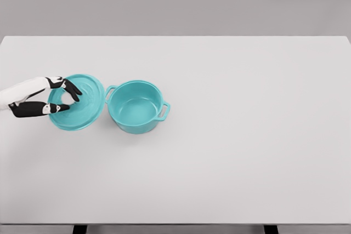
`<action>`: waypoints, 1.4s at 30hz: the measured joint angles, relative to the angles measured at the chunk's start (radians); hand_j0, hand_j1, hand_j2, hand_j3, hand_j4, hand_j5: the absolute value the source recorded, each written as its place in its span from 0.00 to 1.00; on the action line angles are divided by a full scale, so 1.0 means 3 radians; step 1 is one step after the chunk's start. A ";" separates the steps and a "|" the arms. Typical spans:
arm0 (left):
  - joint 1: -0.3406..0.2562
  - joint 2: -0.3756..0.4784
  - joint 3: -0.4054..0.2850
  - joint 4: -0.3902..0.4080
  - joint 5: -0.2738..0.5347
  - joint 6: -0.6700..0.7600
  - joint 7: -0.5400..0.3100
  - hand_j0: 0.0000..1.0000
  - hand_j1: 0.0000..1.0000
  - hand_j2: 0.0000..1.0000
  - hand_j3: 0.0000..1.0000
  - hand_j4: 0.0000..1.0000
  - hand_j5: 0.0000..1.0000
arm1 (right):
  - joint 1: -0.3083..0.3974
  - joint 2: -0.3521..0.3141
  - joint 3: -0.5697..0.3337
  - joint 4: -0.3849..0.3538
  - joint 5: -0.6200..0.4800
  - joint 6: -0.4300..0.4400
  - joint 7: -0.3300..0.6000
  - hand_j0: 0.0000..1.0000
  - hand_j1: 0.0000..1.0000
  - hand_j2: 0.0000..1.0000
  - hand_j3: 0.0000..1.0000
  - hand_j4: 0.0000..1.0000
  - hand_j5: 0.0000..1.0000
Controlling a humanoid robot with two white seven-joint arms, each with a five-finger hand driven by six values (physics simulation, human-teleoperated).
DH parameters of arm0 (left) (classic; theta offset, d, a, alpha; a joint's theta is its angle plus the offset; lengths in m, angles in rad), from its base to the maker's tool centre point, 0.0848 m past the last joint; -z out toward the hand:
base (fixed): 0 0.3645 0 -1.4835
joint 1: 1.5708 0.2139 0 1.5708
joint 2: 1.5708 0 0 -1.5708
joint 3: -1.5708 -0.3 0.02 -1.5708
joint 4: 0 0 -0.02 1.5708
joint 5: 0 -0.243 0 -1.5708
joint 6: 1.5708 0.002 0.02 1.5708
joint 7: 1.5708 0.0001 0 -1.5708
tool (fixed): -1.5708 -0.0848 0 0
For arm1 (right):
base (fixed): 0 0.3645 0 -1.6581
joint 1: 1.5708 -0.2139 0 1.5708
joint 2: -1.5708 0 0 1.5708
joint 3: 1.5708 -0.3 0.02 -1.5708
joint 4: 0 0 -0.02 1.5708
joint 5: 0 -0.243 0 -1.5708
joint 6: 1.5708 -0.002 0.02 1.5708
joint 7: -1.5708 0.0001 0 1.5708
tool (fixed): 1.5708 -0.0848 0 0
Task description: Cover the pot with left arm
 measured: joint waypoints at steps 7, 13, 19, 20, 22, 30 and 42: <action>-0.0026 -0.0011 -0.0002 -0.0095 -0.0039 0.0018 0.0006 0.51 0.51 0.51 0.51 0.51 0.51 | 0.0000 0.0000 0.0000 0.0000 0.0000 0.0000 0.0000 1.00 1.00 1.00 1.00 1.00 1.00; -0.0066 -0.0026 -0.0004 -0.0179 -0.0120 0.0223 0.0005 0.51 0.51 0.51 0.51 0.51 0.51 | 0.0000 0.0000 0.0000 0.0000 0.0000 0.0000 0.0000 1.00 1.00 1.00 1.00 1.00 1.00; -0.0092 -0.0036 -0.0004 -0.0240 -0.0205 0.0358 0.0001 0.51 0.51 0.51 0.51 0.51 0.51 | 0.0000 0.0000 0.0000 0.0000 0.0000 0.0000 0.0000 1.00 1.00 1.00 1.00 1.00 1.00; -0.0097 -0.0043 -0.0004 -0.0245 -0.0215 0.0370 0.0001 0.51 0.51 0.51 0.51 0.51 0.51 | 0.0000 0.0000 0.0000 0.0000 0.0000 0.0000 0.0000 1.00 1.00 1.00 1.00 1.00 1.00; -0.0097 -0.0069 -0.0006 -0.0251 -0.0248 0.0402 0.0001 0.51 0.51 0.51 0.51 0.51 0.51 | 0.0000 0.0000 0.0000 0.0000 0.0000 0.0000 0.0000 1.00 1.00 1.00 1.00 1.00 1.00; -0.0169 -0.0215 -0.0030 -0.0253 -0.0377 0.0606 -0.0011 0.51 0.51 0.51 0.51 0.51 0.51 | 0.0000 0.0000 0.0000 0.0000 0.0000 0.0000 0.0000 1.00 1.00 1.00 1.00 1.00 1.00; -0.0235 -0.0415 -0.0064 -0.0221 -0.0476 0.0805 -0.0025 0.51 0.51 0.51 0.51 0.51 0.51 | 0.0000 0.0000 0.0000 0.0000 0.0000 0.0000 0.0000 1.00 1.00 1.00 1.00 1.00 1.00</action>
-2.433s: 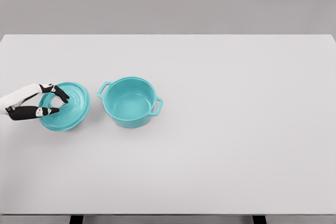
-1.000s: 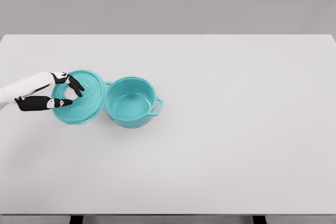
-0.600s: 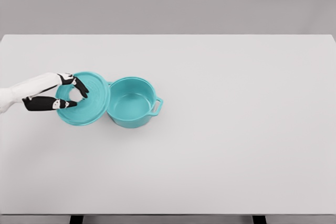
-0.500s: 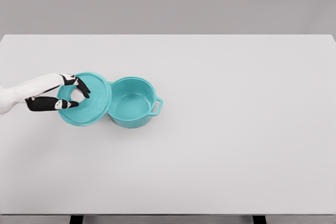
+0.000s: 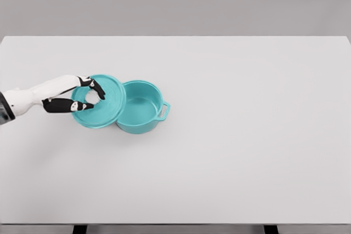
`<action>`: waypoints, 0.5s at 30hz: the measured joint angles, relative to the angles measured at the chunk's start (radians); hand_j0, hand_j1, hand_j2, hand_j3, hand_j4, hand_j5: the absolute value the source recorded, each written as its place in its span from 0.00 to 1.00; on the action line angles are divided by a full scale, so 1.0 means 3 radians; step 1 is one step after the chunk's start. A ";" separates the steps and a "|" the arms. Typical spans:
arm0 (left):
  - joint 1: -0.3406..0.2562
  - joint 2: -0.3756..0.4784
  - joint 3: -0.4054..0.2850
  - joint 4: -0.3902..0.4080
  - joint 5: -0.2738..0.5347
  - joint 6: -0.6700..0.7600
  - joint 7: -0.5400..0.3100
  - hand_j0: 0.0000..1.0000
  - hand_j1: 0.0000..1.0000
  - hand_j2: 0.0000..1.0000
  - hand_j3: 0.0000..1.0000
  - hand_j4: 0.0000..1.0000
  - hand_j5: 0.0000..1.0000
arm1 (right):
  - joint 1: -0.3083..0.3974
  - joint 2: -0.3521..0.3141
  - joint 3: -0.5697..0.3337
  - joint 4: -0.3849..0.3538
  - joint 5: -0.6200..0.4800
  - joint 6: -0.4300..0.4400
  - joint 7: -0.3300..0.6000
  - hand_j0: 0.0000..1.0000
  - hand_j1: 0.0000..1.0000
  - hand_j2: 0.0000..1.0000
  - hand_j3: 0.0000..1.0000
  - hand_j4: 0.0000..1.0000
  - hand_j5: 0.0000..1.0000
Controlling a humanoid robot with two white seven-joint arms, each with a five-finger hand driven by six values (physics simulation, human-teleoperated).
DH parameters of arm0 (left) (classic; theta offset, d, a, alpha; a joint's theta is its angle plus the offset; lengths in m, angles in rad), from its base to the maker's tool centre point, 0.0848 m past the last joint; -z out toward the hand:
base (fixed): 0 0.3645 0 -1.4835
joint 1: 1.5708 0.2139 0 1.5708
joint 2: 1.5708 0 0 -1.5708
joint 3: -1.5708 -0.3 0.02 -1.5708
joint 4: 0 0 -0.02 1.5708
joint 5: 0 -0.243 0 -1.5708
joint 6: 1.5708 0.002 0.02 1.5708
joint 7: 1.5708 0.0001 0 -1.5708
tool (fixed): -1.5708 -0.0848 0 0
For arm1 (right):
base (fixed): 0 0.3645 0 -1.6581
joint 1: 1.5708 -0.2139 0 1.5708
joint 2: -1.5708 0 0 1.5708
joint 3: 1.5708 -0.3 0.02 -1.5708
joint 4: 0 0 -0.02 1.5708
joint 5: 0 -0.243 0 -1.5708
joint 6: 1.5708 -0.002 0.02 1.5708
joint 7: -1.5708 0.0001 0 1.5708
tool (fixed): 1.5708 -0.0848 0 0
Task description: Cover the pot with left arm
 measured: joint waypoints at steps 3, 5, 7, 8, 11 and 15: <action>-0.0010 -0.0050 -0.0004 0.0009 -0.0024 0.0025 -0.0001 0.51 0.51 0.51 0.51 0.51 0.51 | 0.0000 0.0000 0.0000 0.0000 0.0000 0.0000 0.0000 1.00 1.00 1.00 1.00 1.00 1.00; -0.0010 -0.0079 -0.0005 0.0014 -0.0039 0.0039 -0.0001 0.51 0.51 0.51 0.51 0.51 0.51 | 0.0000 0.0000 0.0000 0.0000 0.0000 0.0000 0.0000 1.00 1.00 1.00 1.00 1.00 1.00; -0.0020 -0.0097 -0.0006 0.0017 -0.0046 0.0060 -0.0004 0.52 0.52 0.52 0.52 0.52 0.52 | 0.0000 0.0000 0.0000 0.0000 0.0000 0.0000 0.0000 1.00 1.00 1.00 1.00 1.00 1.00; -0.0036 -0.0111 -0.0011 0.0018 -0.0048 0.0086 -0.0004 0.52 0.52 0.52 0.52 0.52 0.52 | 0.0000 0.0000 0.0000 0.0000 0.0000 0.0000 0.0000 1.00 1.00 1.00 1.00 1.00 1.00; -0.0220 -0.0167 -0.0130 0.0068 -0.0049 0.0133 -0.0004 0.52 0.52 0.52 0.52 0.52 0.52 | 0.0000 0.0000 0.0000 0.0000 0.0000 0.0000 0.0000 1.00 1.00 1.00 1.00 1.00 1.00; -0.0240 -0.0243 -0.0244 0.0144 -0.0048 0.0153 -0.0008 0.52 0.52 0.52 0.52 0.52 0.52 | 0.0000 0.0000 0.0000 0.0000 0.0000 0.0000 0.0000 1.00 1.00 1.00 1.00 1.00 1.00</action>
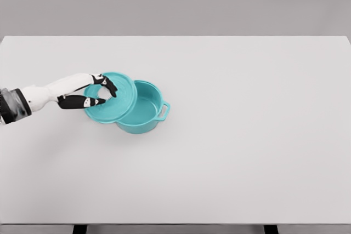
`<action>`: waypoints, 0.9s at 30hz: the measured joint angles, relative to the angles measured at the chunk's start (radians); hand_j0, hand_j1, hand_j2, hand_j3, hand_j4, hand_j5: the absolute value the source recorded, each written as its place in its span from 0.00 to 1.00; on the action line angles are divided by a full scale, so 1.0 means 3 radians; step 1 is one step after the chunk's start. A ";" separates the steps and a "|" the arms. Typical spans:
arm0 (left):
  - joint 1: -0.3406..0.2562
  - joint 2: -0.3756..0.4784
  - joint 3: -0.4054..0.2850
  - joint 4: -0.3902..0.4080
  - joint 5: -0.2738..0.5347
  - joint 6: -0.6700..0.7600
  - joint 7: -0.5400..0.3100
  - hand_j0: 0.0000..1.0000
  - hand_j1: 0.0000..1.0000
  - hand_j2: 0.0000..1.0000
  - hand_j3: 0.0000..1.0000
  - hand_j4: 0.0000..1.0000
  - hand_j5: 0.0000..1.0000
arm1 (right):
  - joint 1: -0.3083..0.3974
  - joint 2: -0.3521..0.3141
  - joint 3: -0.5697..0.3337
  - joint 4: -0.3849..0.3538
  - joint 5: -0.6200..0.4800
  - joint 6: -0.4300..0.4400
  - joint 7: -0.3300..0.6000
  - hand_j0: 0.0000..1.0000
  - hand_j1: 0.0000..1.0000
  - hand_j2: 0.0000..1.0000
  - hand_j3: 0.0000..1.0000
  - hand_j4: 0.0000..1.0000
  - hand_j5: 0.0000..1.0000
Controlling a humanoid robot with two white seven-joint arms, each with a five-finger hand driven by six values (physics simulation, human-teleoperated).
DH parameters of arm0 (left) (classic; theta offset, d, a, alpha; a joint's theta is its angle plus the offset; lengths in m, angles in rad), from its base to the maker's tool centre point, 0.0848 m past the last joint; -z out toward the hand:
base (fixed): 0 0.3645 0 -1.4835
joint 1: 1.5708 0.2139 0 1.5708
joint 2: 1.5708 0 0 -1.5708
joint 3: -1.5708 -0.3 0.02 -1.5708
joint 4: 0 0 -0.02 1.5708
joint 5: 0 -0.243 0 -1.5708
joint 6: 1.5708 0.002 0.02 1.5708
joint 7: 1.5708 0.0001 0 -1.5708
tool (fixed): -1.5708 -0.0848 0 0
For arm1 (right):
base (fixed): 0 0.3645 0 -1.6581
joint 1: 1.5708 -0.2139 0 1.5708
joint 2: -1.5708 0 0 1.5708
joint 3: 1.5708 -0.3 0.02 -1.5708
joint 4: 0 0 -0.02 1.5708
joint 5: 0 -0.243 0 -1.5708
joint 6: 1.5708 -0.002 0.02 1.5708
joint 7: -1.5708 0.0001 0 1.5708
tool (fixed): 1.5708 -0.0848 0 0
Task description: Cover the pot with left arm
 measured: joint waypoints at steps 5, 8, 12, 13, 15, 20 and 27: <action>-0.0031 -0.0032 -0.0040 0.0023 0.0003 0.0006 -0.0004 0.52 0.52 0.52 0.52 0.52 0.52 | 0.0000 0.0000 0.0000 0.0000 0.0000 0.0000 0.0000 1.00 1.00 1.00 1.00 1.00 1.00; -0.0051 -0.0051 -0.0075 0.0025 0.0009 0.0005 -0.0007 0.52 0.52 0.52 0.52 0.52 0.52 | 0.0000 0.0000 0.0000 0.0000 0.0000 0.0000 0.0000 1.00 1.00 1.00 1.00 1.00 1.00; -0.0066 -0.0073 -0.0091 0.0017 0.0015 0.0002 -0.0009 0.52 0.52 0.52 0.52 0.52 0.52 | 0.0000 0.0000 0.0000 0.0000 0.0000 0.0000 0.0000 1.00 1.00 1.00 1.00 1.00 1.00; -0.0077 -0.0086 -0.0093 0.0015 0.0014 0.0002 -0.0012 0.52 0.52 0.52 0.52 0.52 0.52 | 0.0000 0.0000 0.0000 0.0000 0.0000 0.0000 0.0000 1.00 1.00 1.00 1.00 1.00 1.00; -0.0082 -0.0107 -0.0096 0.0011 0.0014 0.0002 -0.0018 0.52 0.52 0.52 0.52 0.52 0.52 | 0.0000 0.0000 0.0000 0.0000 0.0000 0.0000 0.0000 1.00 1.00 1.00 1.00 1.00 1.00; -0.0123 -0.0141 -0.0109 0.0005 0.0004 0.0002 -0.0024 0.52 0.52 0.52 0.52 0.52 0.52 | 0.0000 0.0000 0.0000 0.0000 0.0000 0.0000 0.0000 1.00 1.00 1.00 1.00 1.00 1.00; -0.0153 -0.0180 -0.0150 0.0005 -0.0006 0.0002 -0.0026 0.52 0.52 0.52 0.52 0.52 0.52 | 0.0000 0.0000 0.0000 0.0000 0.0000 0.0000 0.0000 1.00 1.00 1.00 1.00 1.00 1.00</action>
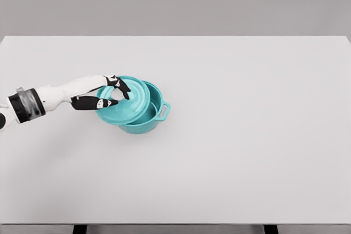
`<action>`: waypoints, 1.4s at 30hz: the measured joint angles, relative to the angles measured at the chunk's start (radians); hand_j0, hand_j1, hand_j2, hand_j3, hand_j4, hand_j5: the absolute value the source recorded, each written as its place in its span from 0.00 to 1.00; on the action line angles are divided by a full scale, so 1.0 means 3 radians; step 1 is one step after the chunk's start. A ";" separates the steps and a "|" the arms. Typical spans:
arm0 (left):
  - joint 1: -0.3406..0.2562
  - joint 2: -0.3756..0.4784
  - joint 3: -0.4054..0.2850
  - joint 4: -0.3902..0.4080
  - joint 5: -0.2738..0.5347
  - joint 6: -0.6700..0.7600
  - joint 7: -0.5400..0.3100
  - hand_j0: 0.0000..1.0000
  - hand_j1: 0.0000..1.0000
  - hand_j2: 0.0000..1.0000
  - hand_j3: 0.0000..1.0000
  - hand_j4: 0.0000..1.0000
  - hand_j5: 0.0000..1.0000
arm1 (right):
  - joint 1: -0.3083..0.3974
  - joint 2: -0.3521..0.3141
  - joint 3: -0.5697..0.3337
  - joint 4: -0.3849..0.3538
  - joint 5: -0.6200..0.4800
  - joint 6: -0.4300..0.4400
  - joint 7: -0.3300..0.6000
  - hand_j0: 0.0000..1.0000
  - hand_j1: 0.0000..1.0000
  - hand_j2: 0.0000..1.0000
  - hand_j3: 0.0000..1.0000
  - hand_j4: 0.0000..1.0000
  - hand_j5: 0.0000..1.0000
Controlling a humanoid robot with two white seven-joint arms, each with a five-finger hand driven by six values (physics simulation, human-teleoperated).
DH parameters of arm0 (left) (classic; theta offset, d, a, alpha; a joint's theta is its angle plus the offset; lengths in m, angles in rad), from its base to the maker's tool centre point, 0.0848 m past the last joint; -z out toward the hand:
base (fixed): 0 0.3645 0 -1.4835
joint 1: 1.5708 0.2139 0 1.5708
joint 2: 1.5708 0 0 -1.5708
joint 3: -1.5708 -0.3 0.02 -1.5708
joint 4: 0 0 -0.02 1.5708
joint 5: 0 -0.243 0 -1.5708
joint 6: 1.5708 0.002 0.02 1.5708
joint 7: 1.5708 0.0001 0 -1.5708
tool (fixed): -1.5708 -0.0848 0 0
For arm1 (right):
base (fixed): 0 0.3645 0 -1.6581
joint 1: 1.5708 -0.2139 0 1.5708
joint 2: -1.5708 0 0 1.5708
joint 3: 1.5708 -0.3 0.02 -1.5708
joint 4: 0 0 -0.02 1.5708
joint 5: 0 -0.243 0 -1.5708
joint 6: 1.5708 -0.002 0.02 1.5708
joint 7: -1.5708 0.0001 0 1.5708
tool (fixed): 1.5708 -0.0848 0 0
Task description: Cover the pot with left arm
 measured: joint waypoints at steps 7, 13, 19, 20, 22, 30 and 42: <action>-0.0066 -0.0091 -0.0101 0.0044 -0.0003 0.0002 -0.0002 0.52 0.52 0.52 0.52 0.52 0.52 | 0.0000 0.0000 0.0000 0.0000 0.0000 0.0000 0.0000 1.00 1.00 1.00 1.00 1.00 1.00; -0.0082 -0.0160 -0.0113 0.0105 -0.0001 -0.0001 -0.0002 0.52 0.52 0.52 0.52 0.52 0.52 | 0.0000 0.0000 0.0000 0.0000 0.0000 0.0000 0.0000 1.00 1.00 1.00 1.00 1.00 1.00; -0.0087 -0.0195 -0.0115 0.0122 -0.0012 0.0000 0.0001 0.51 0.51 0.51 0.51 0.51 0.51 | 0.0000 0.0000 0.0000 0.0000 0.0000 0.0000 0.0000 1.00 1.00 1.00 1.00 1.00 1.00; -0.0087 -0.0200 -0.0114 0.0119 -0.0014 0.0001 0.0003 0.51 0.51 0.51 0.51 0.51 0.51 | 0.0000 0.0000 0.0000 0.0000 0.0000 0.0000 0.0000 1.00 1.00 1.00 1.00 1.00 1.00; -0.0087 -0.0207 -0.0115 0.0111 -0.0024 0.0001 0.0002 0.51 0.51 0.51 0.51 0.51 0.51 | 0.0000 0.0000 0.0000 0.0000 0.0000 0.0000 0.0000 1.00 1.00 1.00 1.00 1.00 1.00; -0.0077 -0.0209 -0.0139 0.0103 0.0016 0.0012 0.0041 0.52 0.52 0.52 0.52 0.52 0.52 | 0.0000 0.0000 0.0000 0.0000 0.0000 0.0000 0.0000 1.00 1.00 1.00 1.00 1.00 1.00; -0.0062 -0.0213 -0.0150 0.0107 0.0087 0.0017 0.0070 0.52 0.52 0.52 0.52 0.52 0.52 | 0.0000 0.0000 0.0000 0.0000 0.0000 0.0000 0.0000 1.00 1.00 1.00 1.00 1.00 1.00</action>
